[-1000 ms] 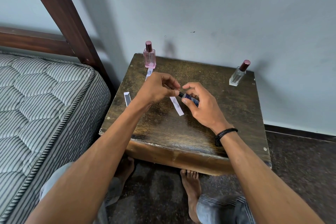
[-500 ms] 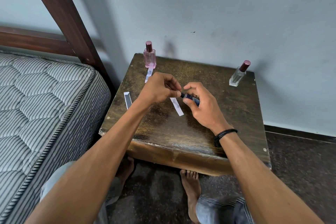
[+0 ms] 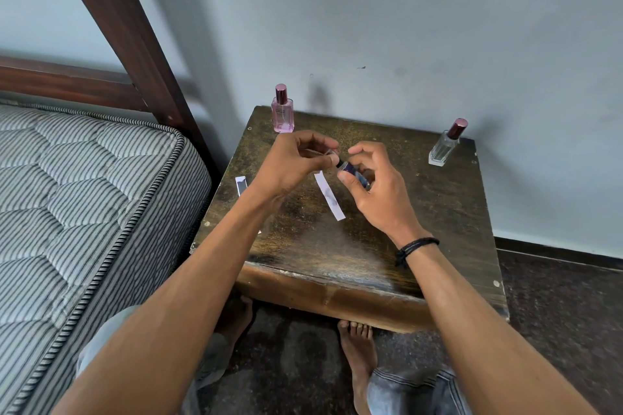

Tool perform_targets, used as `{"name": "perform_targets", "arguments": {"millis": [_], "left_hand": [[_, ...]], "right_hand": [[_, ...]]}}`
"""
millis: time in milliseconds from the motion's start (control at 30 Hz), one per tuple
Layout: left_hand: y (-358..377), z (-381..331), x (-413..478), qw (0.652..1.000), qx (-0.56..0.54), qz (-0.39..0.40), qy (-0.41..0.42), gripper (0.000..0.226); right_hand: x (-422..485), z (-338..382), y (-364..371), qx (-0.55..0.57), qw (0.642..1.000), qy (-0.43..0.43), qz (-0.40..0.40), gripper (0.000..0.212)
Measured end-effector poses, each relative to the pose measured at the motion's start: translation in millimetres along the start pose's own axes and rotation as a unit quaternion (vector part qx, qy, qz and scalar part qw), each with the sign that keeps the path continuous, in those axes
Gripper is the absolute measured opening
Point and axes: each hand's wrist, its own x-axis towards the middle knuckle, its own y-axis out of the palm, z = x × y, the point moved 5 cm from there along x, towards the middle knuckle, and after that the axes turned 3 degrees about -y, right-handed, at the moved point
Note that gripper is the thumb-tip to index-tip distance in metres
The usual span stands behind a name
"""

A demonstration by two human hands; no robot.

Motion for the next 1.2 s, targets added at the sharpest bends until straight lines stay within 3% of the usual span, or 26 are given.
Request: {"name": "perform_targets", "arguments": {"millis": [333, 633, 967, 1200], "left_hand": [[-18.6, -12.1, -7.6, 0.999, -0.041, -0.008, 0.019, 0.023], [-48.5, -17.3, -11.7, 0.998, -0.001, -0.034, 0.053, 0.023], [-59.3, -6.5, -9.7, 0.992, 0.109, -0.039, 0.048, 0.022], [-60.4, -1.7, -9.1, 0.988, 0.150, -0.028, 0.033, 0.020]], "right_hand": [[8.8, 9.7, 19.9, 0.048, 0.998, 0.029, 0.003, 0.044], [15.9, 13.9, 33.3, 0.065, 0.996, 0.049, 0.037, 0.022], [26.1, -8.2, 29.5, -0.035, 0.995, 0.092, 0.004, 0.017], [28.3, -17.7, 34.9, -0.090, 0.984, 0.134, 0.073, 0.021]]}}
